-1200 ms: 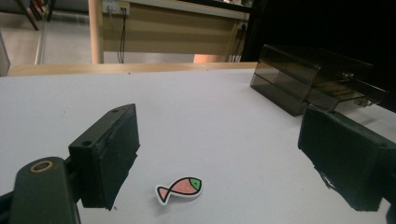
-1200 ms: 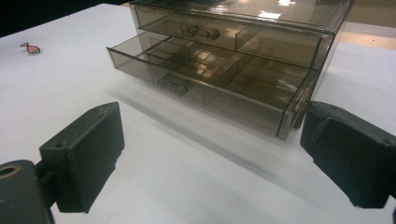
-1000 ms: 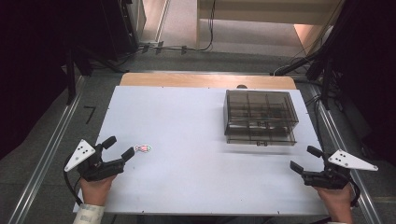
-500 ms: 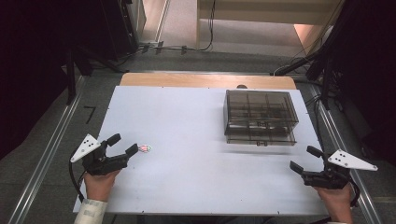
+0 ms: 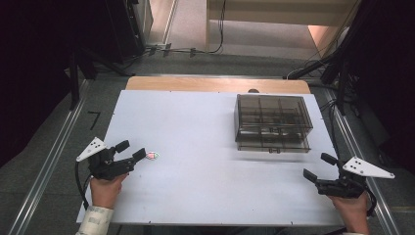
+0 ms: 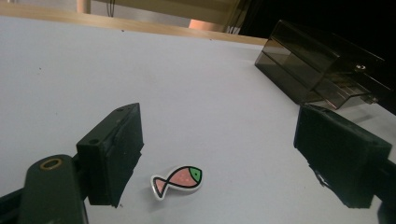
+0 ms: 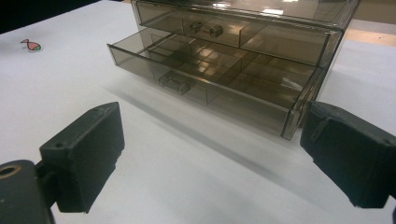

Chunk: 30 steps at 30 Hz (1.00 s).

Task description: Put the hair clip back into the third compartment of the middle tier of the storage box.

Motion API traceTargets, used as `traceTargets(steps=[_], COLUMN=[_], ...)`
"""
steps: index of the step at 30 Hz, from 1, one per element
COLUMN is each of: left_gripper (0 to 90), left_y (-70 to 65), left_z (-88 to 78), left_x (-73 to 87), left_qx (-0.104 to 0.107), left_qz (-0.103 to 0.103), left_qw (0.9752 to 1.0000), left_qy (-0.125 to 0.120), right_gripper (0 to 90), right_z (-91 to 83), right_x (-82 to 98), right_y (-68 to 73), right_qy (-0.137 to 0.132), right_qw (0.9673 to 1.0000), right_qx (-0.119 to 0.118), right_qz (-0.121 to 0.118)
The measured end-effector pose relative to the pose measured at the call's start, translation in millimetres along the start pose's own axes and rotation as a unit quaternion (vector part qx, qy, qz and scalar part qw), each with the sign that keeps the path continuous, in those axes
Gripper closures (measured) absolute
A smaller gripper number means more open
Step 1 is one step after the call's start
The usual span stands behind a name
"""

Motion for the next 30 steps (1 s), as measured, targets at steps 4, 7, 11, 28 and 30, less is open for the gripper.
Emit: traceTargets(steps=[4, 7, 11, 28, 30], left_gripper=[18.3, 19.6, 22.2, 31.3, 32.2], left_y=[4.3, 7.3, 12.0, 18.9, 19.8], left_z=[3.2, 5.6, 10.5, 21.1, 22.9], left_x=[0.3, 1.2, 2.9, 8.3, 9.8], left_qx=[-0.004, -0.007, -0.005, -0.015, -0.019], left_qz=[-0.018, -0.028, -0.051, -0.083, -0.086], left_qw=[0.9997, 0.9993, 0.9977, 0.9929, 0.9919], left_qy=[0.014, 0.026, 0.045, 0.084, 0.092], right_gripper=[4.8, 4.8, 4.8, 4.9, 4.9], right_z=[0.1, 0.2, 0.5, 0.6, 0.7], right_x=[0.1, 0.0, 0.1, 0.3, 0.3], right_y=[-0.2, -0.2, -0.2, -0.4, -0.5], right_qy=[0.000, 0.000, 0.001, 0.002, 0.002], right_qw=[1.0000, 1.0000, 1.0000, 1.0000, 1.0000], right_qx=[0.000, 0.000, 0.000, -0.001, -0.001], right_qz=[0.001, 0.000, -0.001, 0.001, 0.001])
Point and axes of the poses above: each handheld gripper's, and its own axes: z roughly forward along the jaws, x roughly out of its underside, y roughly to its left, the point moved 2 cm from there along z, roughly forward along the jaws, and after that the axes turned 4 degrees about z, right-handed, at the moved point
